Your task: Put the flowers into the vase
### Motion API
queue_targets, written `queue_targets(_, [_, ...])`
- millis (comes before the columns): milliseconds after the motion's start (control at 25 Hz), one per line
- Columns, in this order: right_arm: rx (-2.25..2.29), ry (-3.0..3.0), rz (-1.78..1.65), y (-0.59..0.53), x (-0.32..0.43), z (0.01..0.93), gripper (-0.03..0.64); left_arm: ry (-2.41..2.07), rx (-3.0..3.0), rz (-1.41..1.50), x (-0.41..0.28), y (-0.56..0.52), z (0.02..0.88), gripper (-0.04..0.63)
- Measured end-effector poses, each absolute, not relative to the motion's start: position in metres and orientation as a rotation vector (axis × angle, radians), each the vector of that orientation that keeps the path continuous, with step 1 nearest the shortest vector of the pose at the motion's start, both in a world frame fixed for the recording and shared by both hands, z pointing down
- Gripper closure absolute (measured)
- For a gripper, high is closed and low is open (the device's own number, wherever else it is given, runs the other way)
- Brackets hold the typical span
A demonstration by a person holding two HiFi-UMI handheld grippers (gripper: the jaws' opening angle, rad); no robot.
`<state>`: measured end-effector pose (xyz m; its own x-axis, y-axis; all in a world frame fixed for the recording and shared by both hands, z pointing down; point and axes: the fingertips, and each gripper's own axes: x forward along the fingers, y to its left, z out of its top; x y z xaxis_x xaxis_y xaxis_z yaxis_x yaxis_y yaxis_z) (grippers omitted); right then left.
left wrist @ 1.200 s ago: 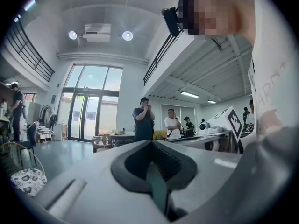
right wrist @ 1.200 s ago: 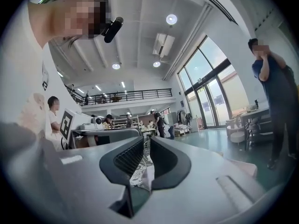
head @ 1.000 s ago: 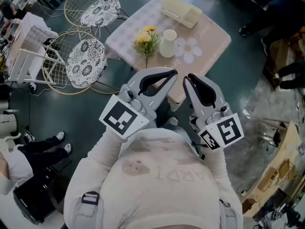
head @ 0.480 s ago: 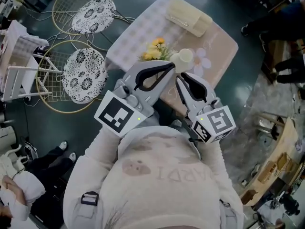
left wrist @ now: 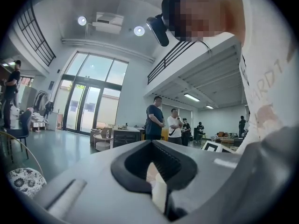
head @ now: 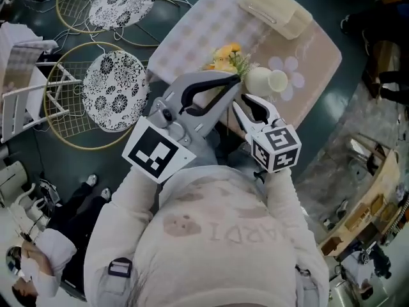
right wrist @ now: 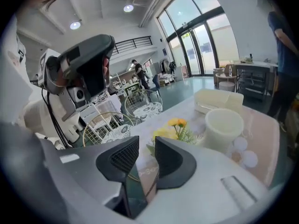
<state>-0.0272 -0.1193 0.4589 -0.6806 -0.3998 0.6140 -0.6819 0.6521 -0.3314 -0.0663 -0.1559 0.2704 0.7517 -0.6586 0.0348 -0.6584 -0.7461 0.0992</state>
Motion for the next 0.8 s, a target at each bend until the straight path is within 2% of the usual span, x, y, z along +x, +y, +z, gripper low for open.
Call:
queue_targets(400, [0.787,-2.128,0.969,-0.112,-0.023,0.577,0.469,-0.954,2.751,0.055,-0.068,-0.177,0.344,0.594])
queue_targets(680, [0.723,-2.059,1.041,-0.101,-0.031,0.622,0.465,-0.905,2.709,0.098,-0.066,-0.177,0.383,0.594])
queue_targets(800, [0.712,-2.037,1.042,-0.098,-0.034,0.632,0.490,-0.900,2.694,0.118,-0.067,-0.174,0.393,0.594])
